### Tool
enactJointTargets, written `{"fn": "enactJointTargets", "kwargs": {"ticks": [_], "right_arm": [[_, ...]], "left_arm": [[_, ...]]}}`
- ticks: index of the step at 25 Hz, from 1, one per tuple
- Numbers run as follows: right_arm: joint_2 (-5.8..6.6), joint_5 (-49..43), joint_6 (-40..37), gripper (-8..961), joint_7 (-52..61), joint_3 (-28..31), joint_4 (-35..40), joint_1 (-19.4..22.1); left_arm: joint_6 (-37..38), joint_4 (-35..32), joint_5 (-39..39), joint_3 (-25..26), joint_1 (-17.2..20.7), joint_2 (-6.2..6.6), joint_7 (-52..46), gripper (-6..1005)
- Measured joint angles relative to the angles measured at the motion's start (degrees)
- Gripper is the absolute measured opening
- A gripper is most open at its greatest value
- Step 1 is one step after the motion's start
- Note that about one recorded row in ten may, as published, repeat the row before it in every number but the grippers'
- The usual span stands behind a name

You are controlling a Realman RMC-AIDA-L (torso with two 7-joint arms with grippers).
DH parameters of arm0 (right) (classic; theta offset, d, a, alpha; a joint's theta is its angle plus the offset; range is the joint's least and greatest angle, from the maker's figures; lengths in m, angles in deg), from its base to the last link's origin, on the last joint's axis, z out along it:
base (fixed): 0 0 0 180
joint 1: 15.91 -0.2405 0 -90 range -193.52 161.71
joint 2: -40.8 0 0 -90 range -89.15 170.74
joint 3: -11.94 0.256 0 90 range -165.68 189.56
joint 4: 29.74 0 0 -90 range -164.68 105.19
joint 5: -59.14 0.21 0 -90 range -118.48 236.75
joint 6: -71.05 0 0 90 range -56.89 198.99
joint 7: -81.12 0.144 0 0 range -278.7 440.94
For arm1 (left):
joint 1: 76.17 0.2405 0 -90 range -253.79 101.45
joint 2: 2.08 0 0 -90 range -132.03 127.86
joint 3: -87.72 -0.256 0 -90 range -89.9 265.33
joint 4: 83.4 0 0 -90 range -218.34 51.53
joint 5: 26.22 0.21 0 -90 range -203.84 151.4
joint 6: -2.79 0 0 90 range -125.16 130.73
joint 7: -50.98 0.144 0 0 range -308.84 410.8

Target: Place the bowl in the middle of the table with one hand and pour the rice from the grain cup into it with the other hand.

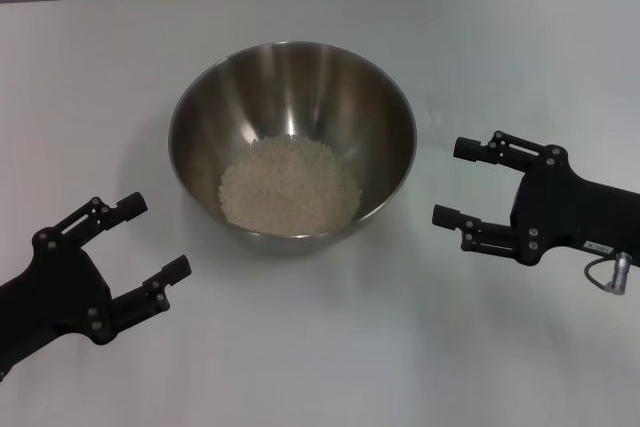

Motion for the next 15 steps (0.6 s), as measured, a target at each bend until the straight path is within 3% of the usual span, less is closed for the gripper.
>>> {"fn": "enactJointTargets", "kwargs": {"ticks": [15], "right_arm": [[0.01,0.0,0.2,762,0.0,-0.1,0.0,-0.2]], "left_arm": [[0.0,0.0,0.0,0.0,-0.3,0.00,0.0,797]]}}
